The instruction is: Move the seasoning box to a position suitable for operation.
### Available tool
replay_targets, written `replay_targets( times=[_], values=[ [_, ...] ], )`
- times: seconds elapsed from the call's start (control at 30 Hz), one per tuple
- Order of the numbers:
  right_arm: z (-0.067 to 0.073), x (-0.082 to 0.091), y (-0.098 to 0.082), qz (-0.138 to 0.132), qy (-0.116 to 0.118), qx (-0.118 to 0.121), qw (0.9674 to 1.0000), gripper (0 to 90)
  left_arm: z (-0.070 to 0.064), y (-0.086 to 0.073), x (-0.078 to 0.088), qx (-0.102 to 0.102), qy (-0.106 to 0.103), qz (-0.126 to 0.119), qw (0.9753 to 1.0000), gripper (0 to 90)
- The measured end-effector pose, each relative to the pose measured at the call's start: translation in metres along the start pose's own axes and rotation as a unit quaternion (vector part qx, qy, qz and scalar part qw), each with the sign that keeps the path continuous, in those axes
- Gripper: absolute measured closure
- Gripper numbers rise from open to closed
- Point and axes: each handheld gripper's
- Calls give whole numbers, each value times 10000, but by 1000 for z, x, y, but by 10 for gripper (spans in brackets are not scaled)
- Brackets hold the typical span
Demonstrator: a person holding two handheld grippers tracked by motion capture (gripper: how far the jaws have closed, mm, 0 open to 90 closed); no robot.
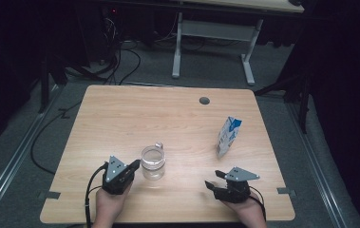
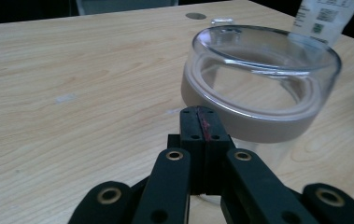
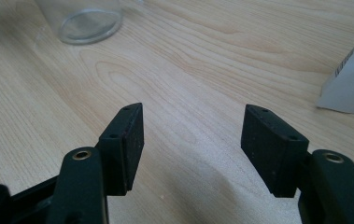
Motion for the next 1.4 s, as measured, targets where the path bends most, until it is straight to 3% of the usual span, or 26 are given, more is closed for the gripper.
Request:
replay_targets(
  times=[0.23,0.33,0.43,0.57,0.67,0.87,0.97,1.03,1.17,1.23,1.4],
  values=[
    [-1,1,0,-8,21,-102,9999,401,-8,1,4,43,-235,-15,9997,900],
    [-1,0,-1,0,18,-81,10000,393,-6,2,2,6,-80,-75,9999,900],
    [0,1,0,-13,7,-66,10000,382,3,2,-8,111,37,-33,9999,900],
    [-1,0,1,-24,-2,-57,10000,372,0,5,-13,62,51,-72,9999,900],
    [-1,1,1,-51,-4,-46,10000,372,-1,5,-11,125,-5,-87,9999,900],
    [-3,4,2,-111,-33,-61,9999,373,-16,0,0,124,-249,-73,9996,900],
    [-3,4,2,-130,-26,-60,9999,373,-25,1,1,57,-392,-73,9992,900],
    [-2,4,2,-130,-17,-47,9999,373,-25,2,1,8,-357,-142,9993,900],
    [-1,3,2,-122,-25,-21,9999,374,-10,6,-7,212,-132,-180,9995,900],
    [-2,3,2,-124,-27,-13,9999,374,-7,6,-11,217,-89,-154,9996,900],
    [-2,3,1,-112,-19,-11,9999,374,-6,7,-24,208,-162,-82,9996,900]
  ],
)
Point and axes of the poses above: each handheld gripper's, and its own axes: x roughly backward along the jaws, y roughly out of its top, z roughly to its left, and after that the axes turned 6 degrees about -z, right-handed
